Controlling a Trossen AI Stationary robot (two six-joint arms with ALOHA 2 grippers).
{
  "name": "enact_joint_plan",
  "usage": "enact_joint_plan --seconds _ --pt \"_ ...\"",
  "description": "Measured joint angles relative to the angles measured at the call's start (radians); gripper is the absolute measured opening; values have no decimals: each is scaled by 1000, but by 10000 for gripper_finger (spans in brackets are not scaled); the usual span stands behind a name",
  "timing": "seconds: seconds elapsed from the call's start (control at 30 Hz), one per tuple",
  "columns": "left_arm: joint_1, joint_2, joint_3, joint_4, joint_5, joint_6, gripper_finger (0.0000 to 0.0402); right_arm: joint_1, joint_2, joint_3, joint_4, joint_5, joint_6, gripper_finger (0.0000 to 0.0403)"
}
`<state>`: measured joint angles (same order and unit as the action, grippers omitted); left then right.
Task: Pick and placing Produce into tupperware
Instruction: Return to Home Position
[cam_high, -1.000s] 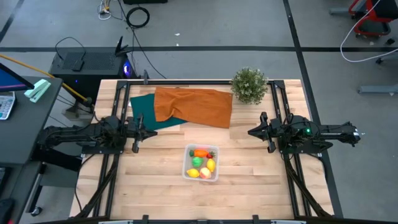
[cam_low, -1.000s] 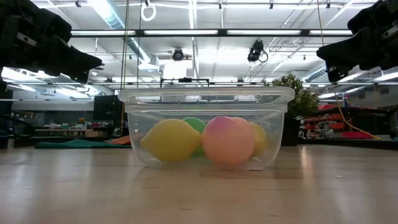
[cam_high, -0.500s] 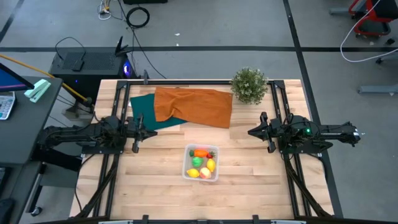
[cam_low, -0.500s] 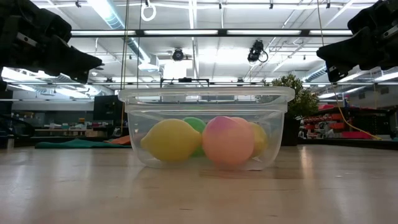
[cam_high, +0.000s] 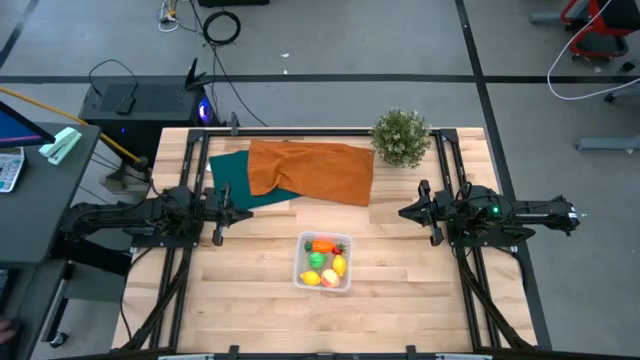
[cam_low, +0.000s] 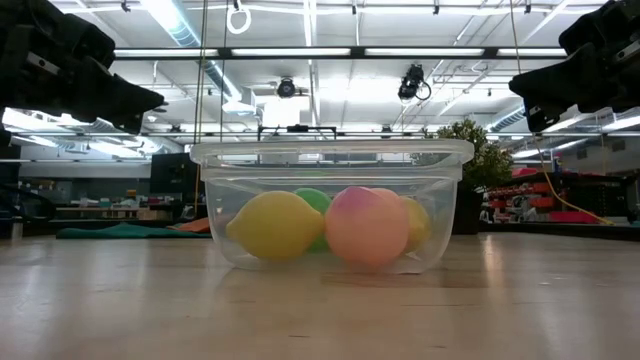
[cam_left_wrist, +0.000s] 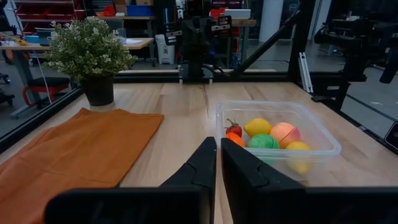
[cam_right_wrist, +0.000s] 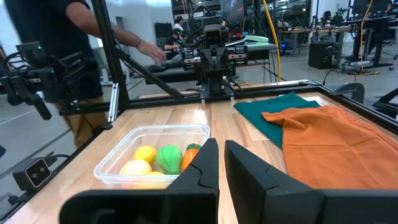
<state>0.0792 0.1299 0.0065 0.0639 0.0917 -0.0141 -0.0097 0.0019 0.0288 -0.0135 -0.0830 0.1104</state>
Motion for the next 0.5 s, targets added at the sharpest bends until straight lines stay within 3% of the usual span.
enact_joint_plan --seconds 0.5 --pt "0 0 0 0 0 0 23 0 0 0 0 0 0 1"
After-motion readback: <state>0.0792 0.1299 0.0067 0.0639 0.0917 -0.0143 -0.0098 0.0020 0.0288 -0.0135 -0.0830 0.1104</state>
